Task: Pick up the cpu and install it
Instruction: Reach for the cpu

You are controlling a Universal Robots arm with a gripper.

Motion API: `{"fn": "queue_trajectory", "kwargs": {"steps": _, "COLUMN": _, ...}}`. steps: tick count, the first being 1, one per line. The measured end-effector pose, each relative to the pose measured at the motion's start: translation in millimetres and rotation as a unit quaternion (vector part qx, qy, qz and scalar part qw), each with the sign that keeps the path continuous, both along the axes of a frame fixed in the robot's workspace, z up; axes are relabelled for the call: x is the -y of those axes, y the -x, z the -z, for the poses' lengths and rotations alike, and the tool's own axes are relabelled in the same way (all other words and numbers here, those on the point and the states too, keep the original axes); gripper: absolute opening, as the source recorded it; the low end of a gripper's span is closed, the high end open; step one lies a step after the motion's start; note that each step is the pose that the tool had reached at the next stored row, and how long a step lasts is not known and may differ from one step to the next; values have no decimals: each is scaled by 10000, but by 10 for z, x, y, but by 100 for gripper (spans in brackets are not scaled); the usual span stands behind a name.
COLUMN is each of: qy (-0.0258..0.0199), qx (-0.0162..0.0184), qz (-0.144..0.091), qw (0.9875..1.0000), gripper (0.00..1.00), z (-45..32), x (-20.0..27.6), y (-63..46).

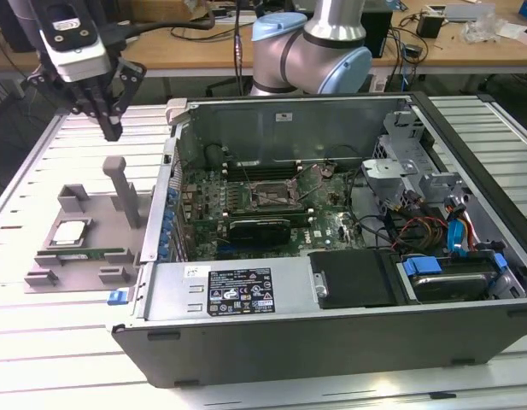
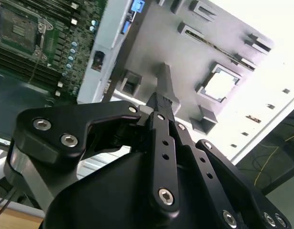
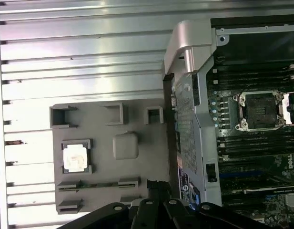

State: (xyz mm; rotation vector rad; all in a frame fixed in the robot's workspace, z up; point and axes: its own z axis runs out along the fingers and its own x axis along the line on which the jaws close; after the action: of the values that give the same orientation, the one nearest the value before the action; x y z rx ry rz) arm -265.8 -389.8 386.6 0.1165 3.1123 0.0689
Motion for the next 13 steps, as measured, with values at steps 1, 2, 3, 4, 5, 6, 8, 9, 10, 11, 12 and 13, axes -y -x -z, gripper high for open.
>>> {"fn": "queue_trajectory", "kwargs": {"steps": 1, "qy": 0, "qx": 1, "qz": 0, "qw": 10000, "gripper": 11, "z": 3, "x": -2, "y": 30}}
{"fn": "queue_trajectory", "kwargs": {"steps": 2, "qy": 0, "qx": 1, "qz": 0, "qw": 10000, "gripper": 11, "z": 10, "x": -5, "y": 96}}
{"fn": "queue_trajectory", "kwargs": {"steps": 3, "qy": 0, "qx": 2, "qz": 0, "qw": 10000, "gripper": 11, "z": 27, "x": -7, "y": 179}}
{"fn": "queue_trajectory", "kwargs": {"steps": 4, "qy": 0, "qx": 2, "qz": 0, "qw": 10000, "gripper": 11, "z": 43, "x": -8, "y": 224}}
{"fn": "queue_trajectory", "kwargs": {"steps": 5, "qy": 0, "qx": 3, "qz": 0, "qw": 10000, "gripper": 11, "z": 71, "x": -8, "y": 274}}
{"fn": "queue_trajectory", "kwargs": {"steps": 6, "qy": 0, "qx": 2, "qz": 0, "qw": 10000, "gripper": 11, "z": 112, "x": -8, "y": 331}}
{"fn": "queue_trajectory", "kwargs": {"steps": 8, "qy": 0, "qx": 2, "qz": 0, "qw": 10000, "gripper": 11, "z": 163, "x": -10, "y": 381}}
{"fn": "queue_trajectory", "kwargs": {"steps": 9, "qy": 0, "qx": 2, "qz": -1, "qw": 10000, "gripper": 11, "z": 190, "x": -11, "y": 404}}
{"fn": "queue_trajectory", "kwargs": {"steps": 10, "qy": 0, "qx": 2, "qz": 0, "qw": 10000, "gripper": 11, "z": 208, "x": -12, "y": 419}}
{"fn": "queue_trajectory", "kwargs": {"steps": 11, "qy": 0, "qx": 2, "qz": 0, "qw": 10000, "gripper": 11, "z": 231, "x": -13, "y": 438}}
{"fn": "queue_trajectory", "kwargs": {"steps": 12, "qy": 0, "qx": 2, "qz": 0, "qw": 10000, "gripper": 11, "z": 250, "x": -15, "y": 455}}
{"fn": "queue_trajectory", "kwargs": {"steps": 13, "qy": 0, "qx": 2, "qz": 0, "qw": 10000, "gripper": 11, "z": 266, "x": -18, "y": 470}}
